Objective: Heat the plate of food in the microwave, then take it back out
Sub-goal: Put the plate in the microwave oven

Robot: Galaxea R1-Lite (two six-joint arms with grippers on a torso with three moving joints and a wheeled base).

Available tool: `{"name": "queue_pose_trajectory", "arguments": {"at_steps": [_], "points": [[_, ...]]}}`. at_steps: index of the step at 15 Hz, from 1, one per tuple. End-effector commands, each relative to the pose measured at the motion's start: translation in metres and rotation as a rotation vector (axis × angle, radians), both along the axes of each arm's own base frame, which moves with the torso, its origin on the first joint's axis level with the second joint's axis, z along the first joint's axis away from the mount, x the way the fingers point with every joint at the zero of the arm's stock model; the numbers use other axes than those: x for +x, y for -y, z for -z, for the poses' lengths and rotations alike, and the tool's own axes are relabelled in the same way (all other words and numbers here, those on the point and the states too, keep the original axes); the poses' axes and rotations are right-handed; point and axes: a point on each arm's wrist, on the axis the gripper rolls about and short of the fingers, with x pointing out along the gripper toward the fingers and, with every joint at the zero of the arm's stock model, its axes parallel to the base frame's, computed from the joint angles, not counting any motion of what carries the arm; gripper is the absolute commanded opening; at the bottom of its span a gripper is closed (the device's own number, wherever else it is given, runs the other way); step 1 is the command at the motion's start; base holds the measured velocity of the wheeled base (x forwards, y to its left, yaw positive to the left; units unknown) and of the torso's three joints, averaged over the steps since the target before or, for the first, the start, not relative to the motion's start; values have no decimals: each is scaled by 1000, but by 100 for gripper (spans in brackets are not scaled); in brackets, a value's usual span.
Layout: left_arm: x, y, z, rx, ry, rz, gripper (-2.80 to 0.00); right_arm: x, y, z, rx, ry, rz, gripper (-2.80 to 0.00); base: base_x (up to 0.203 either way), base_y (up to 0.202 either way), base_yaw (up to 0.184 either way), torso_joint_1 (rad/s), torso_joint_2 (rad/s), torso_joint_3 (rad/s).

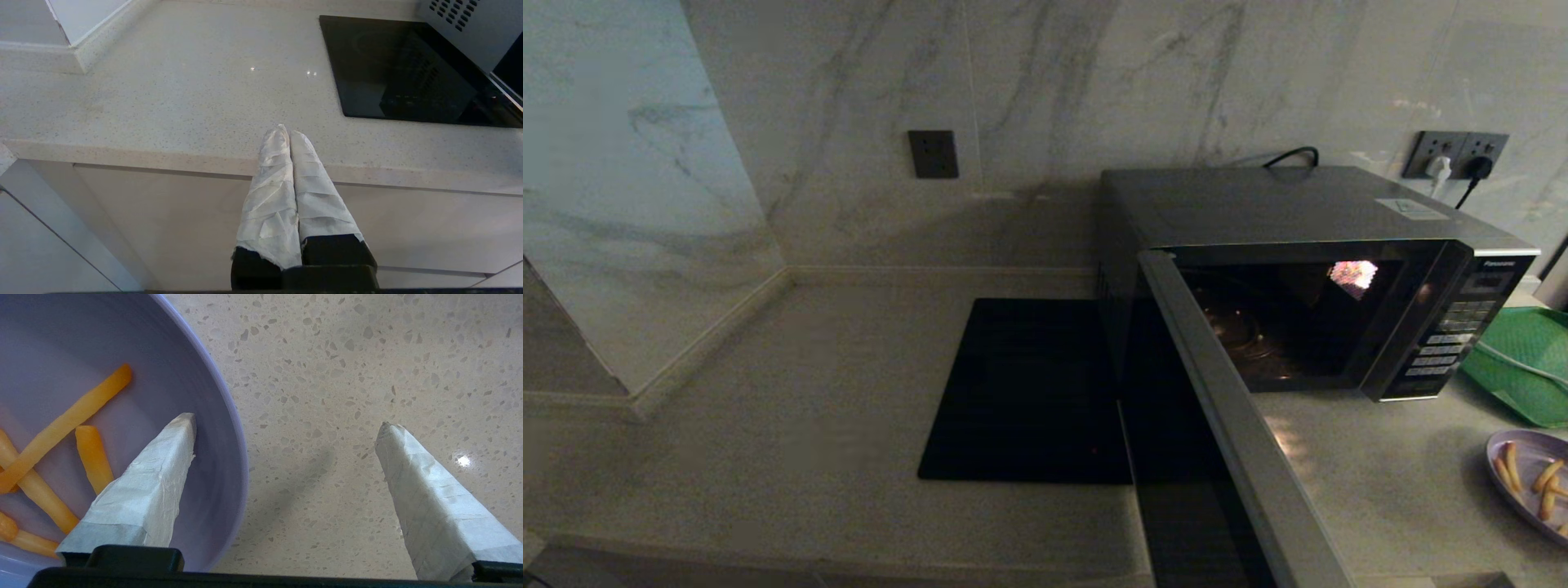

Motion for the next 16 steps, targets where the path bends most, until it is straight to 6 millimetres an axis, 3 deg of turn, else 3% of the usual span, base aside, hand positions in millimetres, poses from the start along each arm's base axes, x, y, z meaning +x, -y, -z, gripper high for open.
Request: {"name": "queue_pose_trajectory", "arguments": {"at_steps": [1, 4, 5, 16], "points": [[0, 0, 0, -1, 0, -1, -280, 0, 0, 0, 1, 0, 2, 0, 0, 0, 0, 0, 0, 0], [0, 0, 0, -1, 0, -1, -280, 1, 1, 3, 6, -4, 2, 0, 0, 0, 0, 0, 0, 0], [0, 0, 0, -1, 0, -1, -280, 1, 1, 4, 6, -4, 2, -280, 0, 0, 0, 0, 0, 0], [0, 0, 0, 0, 0, -1, -280, 0, 0, 4, 11, -7, 3, -280, 0, 0, 0, 0, 0, 0]]}}
